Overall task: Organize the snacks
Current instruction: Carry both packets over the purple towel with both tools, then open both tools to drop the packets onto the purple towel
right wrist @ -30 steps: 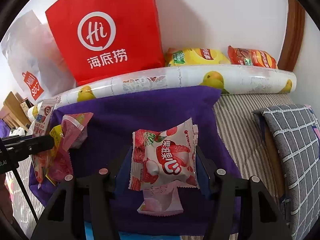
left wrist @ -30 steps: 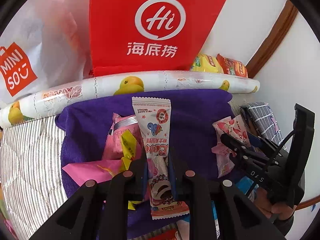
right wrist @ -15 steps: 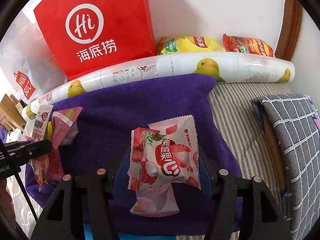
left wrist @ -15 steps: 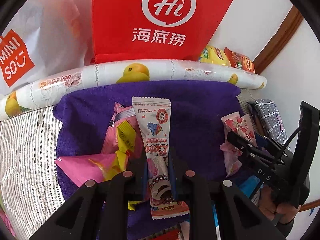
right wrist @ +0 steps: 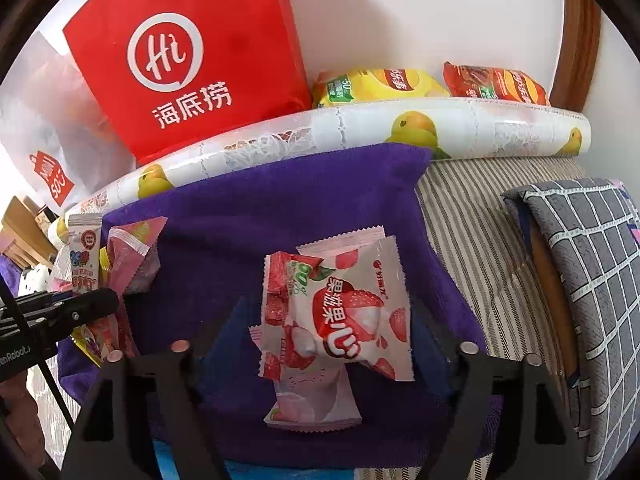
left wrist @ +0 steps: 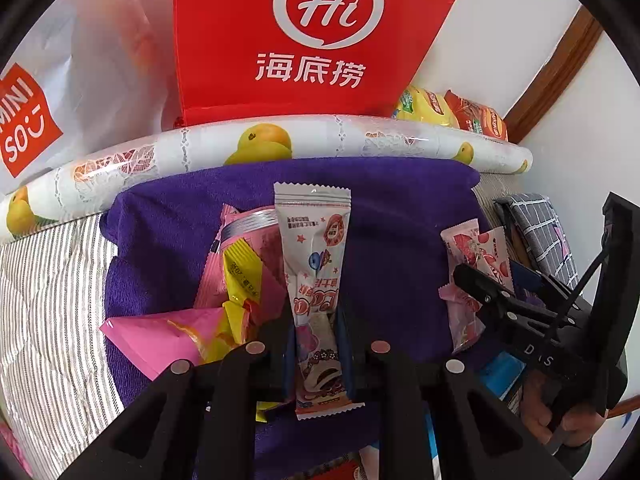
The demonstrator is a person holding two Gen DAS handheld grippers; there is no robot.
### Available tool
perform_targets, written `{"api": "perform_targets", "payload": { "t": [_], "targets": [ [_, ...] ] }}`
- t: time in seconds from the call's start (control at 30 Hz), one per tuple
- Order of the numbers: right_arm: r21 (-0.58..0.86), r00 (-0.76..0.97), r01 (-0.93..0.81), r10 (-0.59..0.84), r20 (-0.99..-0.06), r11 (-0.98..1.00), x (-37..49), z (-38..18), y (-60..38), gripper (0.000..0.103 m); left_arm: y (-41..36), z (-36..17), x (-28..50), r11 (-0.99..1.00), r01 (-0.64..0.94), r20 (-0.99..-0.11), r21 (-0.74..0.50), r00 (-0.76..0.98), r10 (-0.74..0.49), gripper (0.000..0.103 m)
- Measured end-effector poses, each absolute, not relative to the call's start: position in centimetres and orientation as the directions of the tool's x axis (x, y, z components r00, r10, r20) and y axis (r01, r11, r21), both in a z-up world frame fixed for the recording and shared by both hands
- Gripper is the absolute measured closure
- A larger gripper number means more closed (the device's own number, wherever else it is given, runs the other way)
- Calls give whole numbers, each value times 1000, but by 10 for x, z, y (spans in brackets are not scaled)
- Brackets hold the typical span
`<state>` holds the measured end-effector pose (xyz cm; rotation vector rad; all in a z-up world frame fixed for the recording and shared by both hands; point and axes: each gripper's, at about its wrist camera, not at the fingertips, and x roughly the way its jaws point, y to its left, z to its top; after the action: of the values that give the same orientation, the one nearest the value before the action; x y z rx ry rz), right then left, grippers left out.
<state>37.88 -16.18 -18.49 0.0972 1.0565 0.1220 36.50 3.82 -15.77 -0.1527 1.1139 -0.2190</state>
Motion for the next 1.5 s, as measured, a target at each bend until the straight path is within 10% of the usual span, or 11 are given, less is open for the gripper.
{"api": "perform_targets", "payload": {
  "t": [0.7, 1.5],
  "targets": [
    [126, 552, -66, 142, -821, 990, 371, -164, -157, 8, 39, -158, 366, 967, 102, -871, -235, 419, -256, 85],
    [138, 602, -29, 127, -788, 990, 341, -125, -175, 9, 34, -126, 355, 954, 142, -827, -265, 475, -300, 36]
  ]
}}
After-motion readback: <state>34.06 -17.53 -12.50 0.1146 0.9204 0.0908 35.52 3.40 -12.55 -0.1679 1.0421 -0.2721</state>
